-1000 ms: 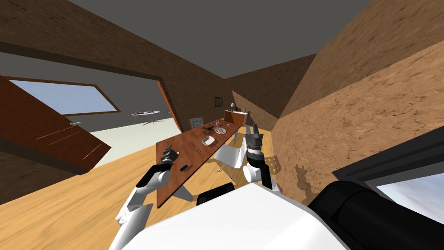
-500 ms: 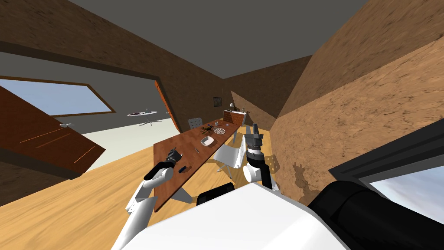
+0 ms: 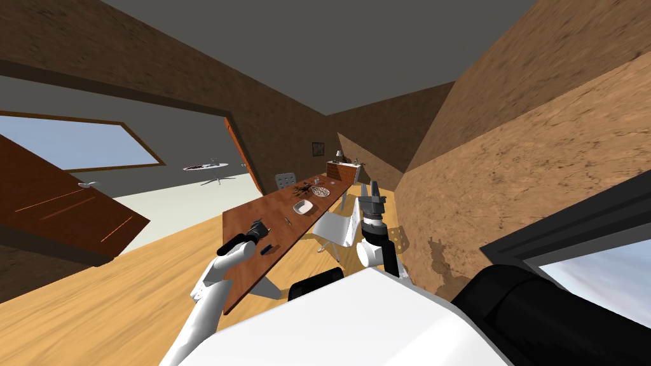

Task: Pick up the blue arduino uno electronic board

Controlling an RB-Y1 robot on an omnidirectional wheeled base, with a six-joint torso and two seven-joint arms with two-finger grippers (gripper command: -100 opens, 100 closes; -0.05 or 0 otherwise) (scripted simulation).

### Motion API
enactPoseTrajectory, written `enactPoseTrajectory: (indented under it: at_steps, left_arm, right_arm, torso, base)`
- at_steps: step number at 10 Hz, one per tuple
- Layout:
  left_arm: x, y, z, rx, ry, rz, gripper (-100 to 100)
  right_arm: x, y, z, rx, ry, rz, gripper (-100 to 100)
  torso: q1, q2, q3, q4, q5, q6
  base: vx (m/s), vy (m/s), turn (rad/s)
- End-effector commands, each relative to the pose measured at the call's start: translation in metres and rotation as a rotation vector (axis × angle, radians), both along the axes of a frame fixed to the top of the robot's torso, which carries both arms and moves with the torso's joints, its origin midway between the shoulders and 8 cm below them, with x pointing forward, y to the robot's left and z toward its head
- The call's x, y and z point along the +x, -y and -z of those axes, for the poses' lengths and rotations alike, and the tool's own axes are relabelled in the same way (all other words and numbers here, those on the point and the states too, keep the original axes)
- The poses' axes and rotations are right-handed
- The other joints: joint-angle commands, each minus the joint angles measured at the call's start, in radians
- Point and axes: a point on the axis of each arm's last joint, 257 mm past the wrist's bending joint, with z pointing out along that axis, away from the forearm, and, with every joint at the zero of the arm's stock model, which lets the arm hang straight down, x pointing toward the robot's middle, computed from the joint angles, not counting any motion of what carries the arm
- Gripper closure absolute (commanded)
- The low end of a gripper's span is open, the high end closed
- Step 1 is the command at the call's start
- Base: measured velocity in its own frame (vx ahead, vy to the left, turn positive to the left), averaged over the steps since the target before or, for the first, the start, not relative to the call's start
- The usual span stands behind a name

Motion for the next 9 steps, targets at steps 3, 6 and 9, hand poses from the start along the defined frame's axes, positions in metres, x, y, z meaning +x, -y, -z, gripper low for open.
enactPoseTrajectory:
  at_steps: [3,6,9]
  left_arm:
    - [-0.004,0.009,0.041,-0.056,-0.142,0.014,-100]
    - [-0.013,0.014,0.063,-0.085,-0.241,0.026,-100]
    - [-0.019,0.018,0.082,-0.117,-0.352,0.036,-100]
  right_arm:
    - [0.0,0.0,0.0,0.0,0.0,0.0,0]
    - [0.0,0.0,0.0,0.0,0.0,0.0,0]
    - [0.0,0.0,0.0,0.0,0.0,0.0,0]
  torso:
    - [0.0,0.0,0.0,0.0,0.0,0.0]
    - [0.0,0.0,0.0,0.0,0.0,0.0]
    - [0.0,0.0,0.0,0.0,0.0,0.0]
  base:
    - [0.016,-0.005,-0.012]
    - [0.017,-0.006,-0.003]
    - [0.018,-0.006,0.008]
